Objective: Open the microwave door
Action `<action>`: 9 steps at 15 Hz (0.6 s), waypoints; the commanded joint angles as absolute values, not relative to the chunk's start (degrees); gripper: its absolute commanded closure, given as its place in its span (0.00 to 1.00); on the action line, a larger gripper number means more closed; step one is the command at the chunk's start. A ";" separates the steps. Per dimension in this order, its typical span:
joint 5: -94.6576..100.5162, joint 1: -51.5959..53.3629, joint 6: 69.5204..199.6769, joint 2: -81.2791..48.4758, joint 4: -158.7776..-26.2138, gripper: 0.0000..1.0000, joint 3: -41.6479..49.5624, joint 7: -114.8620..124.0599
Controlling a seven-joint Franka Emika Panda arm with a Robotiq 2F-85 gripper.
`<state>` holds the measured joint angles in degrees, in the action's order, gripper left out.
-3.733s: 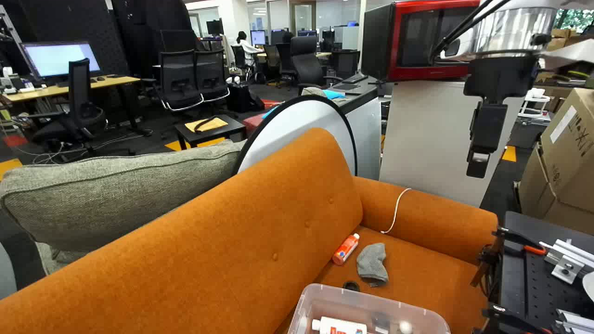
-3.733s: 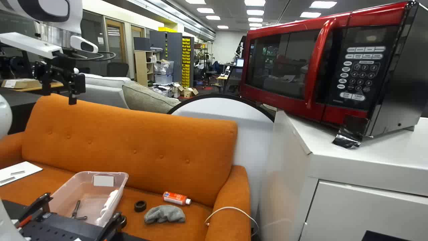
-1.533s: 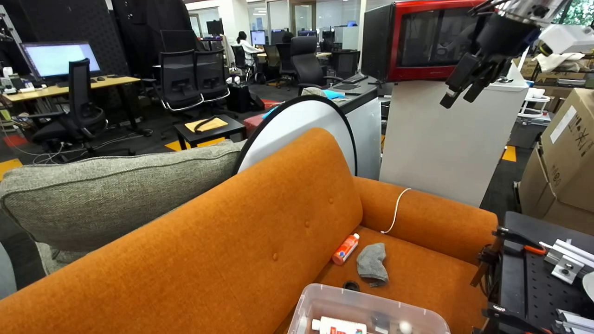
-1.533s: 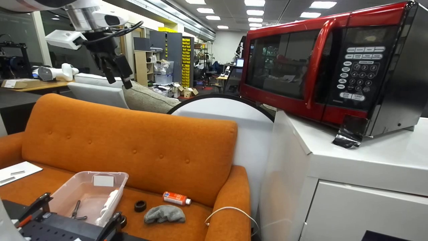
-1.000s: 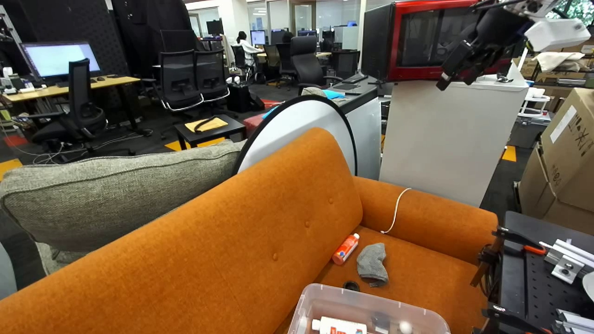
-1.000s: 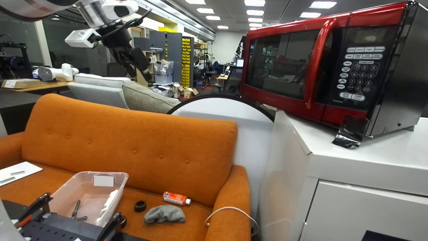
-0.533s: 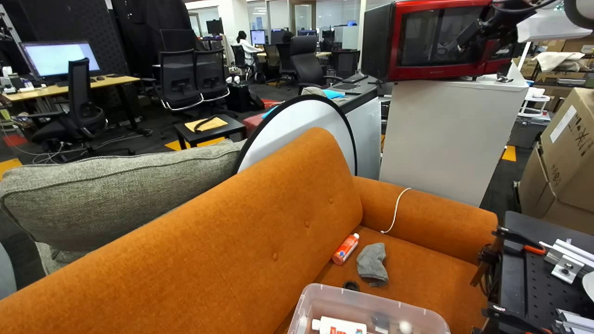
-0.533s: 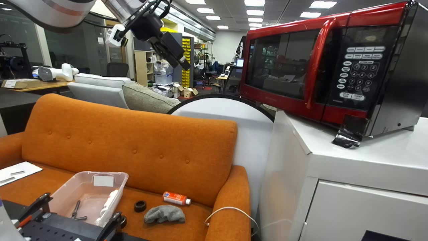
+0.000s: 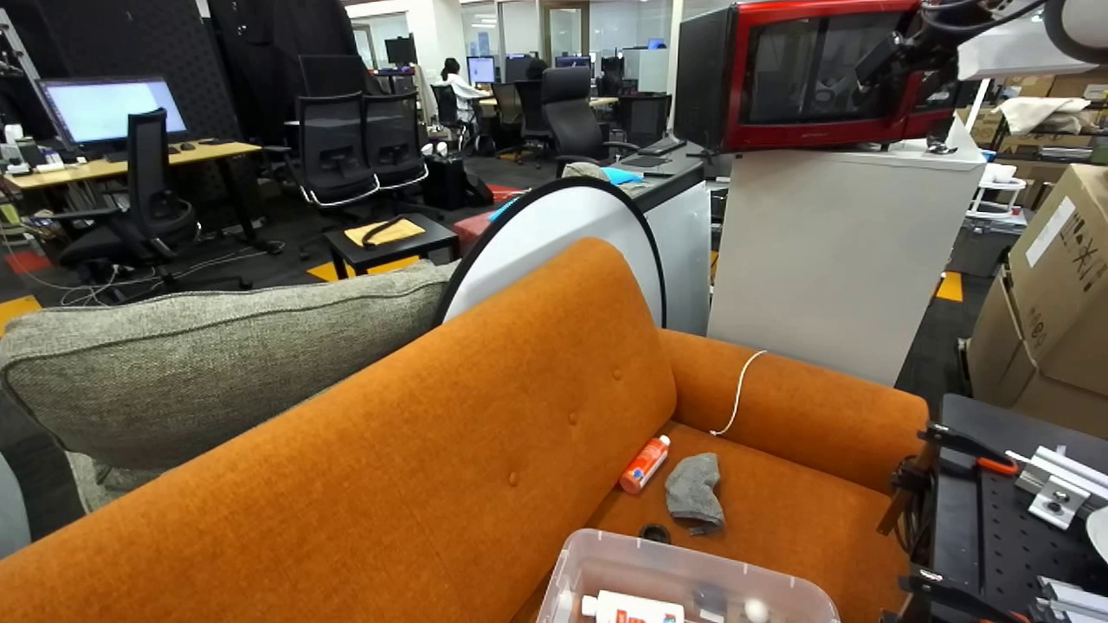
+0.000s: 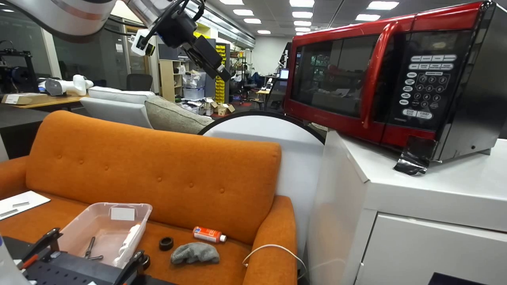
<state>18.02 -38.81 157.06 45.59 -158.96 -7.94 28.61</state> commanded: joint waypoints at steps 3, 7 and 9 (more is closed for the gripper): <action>18.97 -43.81 160.49 45.02 -158.94 0.00 -11.28 30.02; 21.40 -57.07 170.46 43.68 -158.45 0.00 -17.08 31.66; 19.89 -65.79 174.80 42.95 -157.66 0.00 -20.72 31.25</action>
